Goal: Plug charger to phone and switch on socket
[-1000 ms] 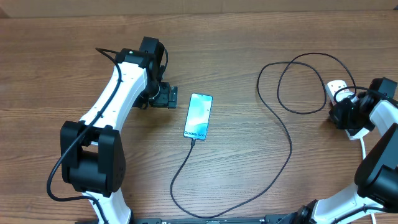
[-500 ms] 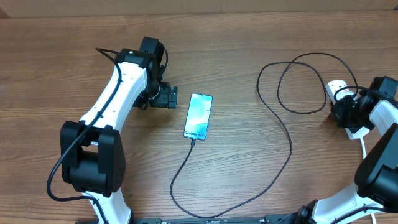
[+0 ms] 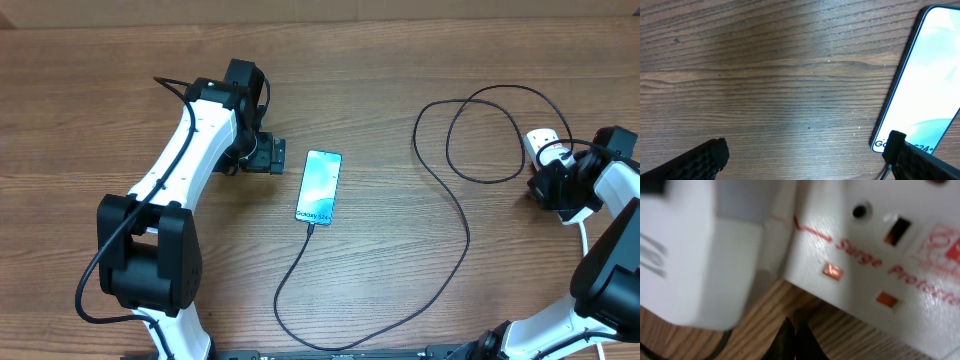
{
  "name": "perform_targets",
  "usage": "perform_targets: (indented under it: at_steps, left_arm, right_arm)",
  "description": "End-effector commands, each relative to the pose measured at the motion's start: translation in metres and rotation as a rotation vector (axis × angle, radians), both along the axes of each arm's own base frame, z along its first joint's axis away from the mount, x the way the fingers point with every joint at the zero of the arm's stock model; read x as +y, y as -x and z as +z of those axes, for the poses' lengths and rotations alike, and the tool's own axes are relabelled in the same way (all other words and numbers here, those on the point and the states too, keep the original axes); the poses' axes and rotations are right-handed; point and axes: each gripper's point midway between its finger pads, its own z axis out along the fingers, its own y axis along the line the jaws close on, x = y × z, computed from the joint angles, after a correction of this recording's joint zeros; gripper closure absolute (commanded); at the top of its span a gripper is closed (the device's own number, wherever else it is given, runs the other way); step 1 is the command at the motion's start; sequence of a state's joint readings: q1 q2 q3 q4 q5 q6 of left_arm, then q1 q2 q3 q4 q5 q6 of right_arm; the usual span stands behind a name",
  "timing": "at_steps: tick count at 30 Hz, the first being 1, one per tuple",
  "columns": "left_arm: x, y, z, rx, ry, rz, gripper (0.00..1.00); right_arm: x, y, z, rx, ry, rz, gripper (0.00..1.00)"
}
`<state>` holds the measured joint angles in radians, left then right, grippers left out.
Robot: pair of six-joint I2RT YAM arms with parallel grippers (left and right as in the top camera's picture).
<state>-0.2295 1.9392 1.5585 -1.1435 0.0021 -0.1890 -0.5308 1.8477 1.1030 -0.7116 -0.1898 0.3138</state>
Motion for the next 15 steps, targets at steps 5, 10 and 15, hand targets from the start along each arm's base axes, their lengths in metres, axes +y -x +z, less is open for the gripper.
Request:
perform_targets:
  at_steps: [5,10,15]
  left_arm:
    - [-0.001,-0.003,0.010,-0.031,-0.004,0.013,0.01]
    - [-0.001,-0.003,0.010,-0.031,-0.004,0.013,0.00]
    - [-0.001,-0.003,0.010,-0.031,-0.004,0.013,0.00]
  right_arm:
    - [-0.013,-0.004,0.049,-0.104,0.054,-0.010,0.96]
    - [0.012,-0.025,0.091,-0.289,0.042,0.166,0.96]
    - [0.055,-0.044,0.107,-0.405,0.015,0.397,0.96]
